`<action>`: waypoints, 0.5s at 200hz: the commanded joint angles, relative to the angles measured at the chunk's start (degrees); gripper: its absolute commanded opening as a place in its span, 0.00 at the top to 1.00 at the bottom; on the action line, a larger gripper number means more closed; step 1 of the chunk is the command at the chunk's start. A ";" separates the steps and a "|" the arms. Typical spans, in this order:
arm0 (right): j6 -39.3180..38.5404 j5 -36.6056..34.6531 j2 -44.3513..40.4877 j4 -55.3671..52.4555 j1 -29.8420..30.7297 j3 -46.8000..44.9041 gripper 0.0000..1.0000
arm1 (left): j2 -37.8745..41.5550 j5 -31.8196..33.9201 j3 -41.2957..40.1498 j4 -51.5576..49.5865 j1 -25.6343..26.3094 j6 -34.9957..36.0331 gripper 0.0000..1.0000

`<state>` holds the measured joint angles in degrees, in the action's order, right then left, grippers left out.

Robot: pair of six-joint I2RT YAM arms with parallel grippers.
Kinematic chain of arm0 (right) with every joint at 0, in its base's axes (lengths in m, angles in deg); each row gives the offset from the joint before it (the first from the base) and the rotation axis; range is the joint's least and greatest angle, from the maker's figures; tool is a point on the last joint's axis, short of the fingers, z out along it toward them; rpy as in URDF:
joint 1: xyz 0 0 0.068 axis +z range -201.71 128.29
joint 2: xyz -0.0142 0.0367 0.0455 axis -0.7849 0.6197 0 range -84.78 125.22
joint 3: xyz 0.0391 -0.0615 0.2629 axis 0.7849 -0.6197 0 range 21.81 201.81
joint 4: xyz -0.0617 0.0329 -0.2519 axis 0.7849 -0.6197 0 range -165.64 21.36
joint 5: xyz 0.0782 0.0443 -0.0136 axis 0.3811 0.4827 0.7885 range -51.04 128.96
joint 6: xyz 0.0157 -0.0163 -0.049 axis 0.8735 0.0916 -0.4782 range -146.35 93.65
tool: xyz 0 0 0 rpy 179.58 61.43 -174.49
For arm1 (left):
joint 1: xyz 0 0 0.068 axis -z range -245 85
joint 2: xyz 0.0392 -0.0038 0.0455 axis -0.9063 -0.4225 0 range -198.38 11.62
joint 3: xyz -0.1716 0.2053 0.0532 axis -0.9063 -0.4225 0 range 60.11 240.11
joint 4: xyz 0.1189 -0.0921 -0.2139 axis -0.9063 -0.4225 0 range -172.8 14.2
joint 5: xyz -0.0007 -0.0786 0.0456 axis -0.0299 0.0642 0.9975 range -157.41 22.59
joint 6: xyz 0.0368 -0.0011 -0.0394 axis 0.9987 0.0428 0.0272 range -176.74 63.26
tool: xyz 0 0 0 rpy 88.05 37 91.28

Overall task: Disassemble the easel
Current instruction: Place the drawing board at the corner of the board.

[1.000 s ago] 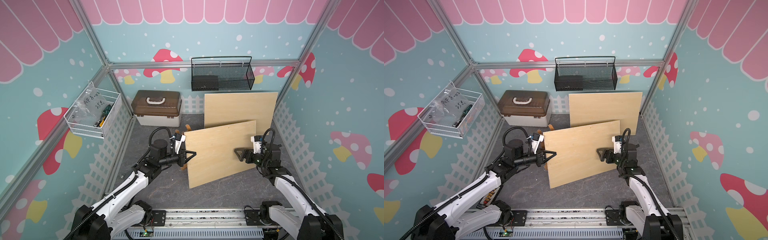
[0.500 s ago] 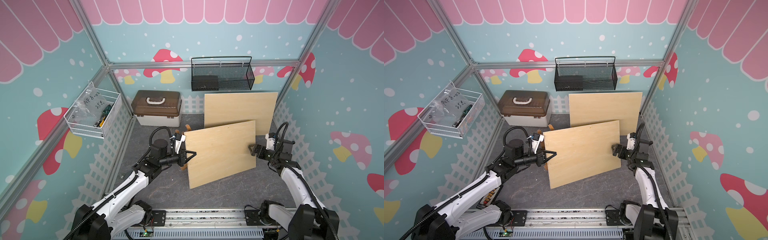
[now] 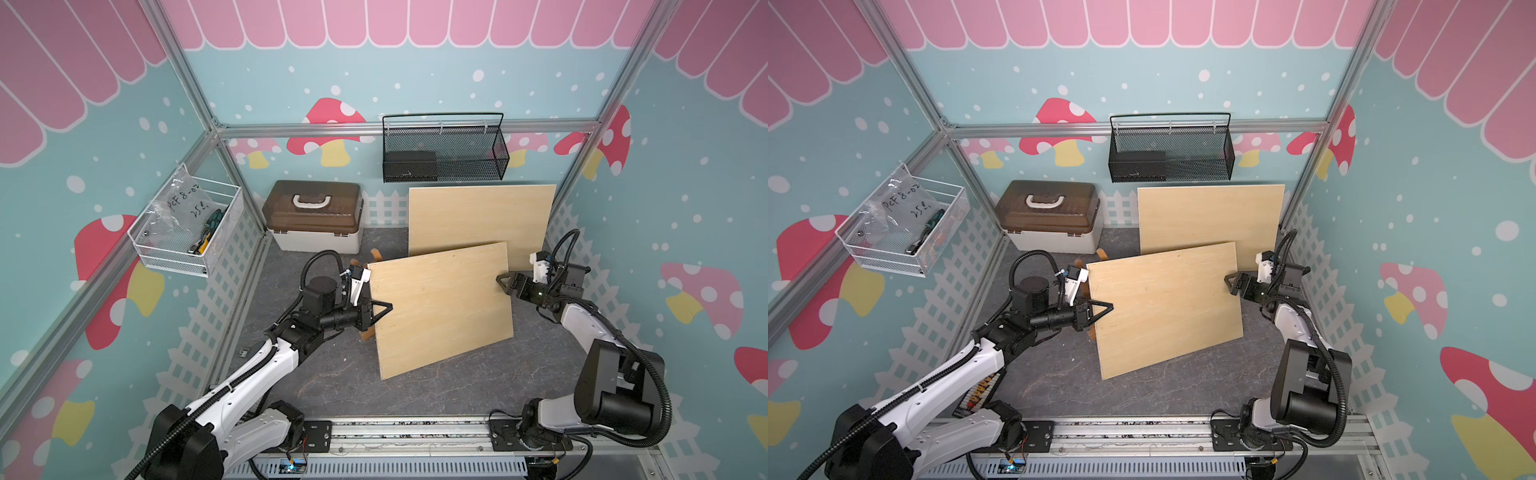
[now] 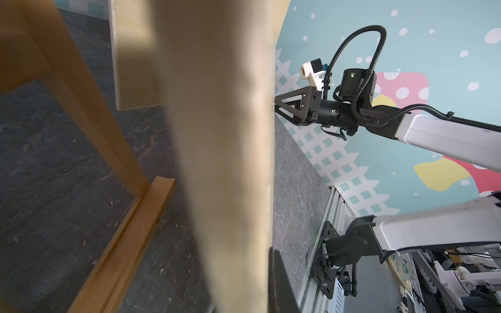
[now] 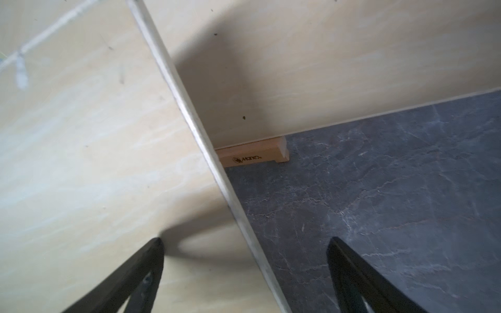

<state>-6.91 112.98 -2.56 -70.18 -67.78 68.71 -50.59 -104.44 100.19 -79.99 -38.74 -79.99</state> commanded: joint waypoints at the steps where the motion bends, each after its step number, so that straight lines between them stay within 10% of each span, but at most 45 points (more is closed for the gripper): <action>1: 1.17 4.03 1.14 5.96 0.81 -0.90 0.04 | -3.44 2.92 -3.32 -19.81 1.45 10.22 1.00; 100: -0.31 8.89 -4.35 -0.67 4.82 -4.26 0.09 | -2.26 1.14 -3.71 -21.61 1.33 9.08 1.00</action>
<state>-5.60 118.01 -2.96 -66.46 -65.31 66.69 -50.61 -104.64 100.17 -80.91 -39.03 -80.49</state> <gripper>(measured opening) 0.911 0.127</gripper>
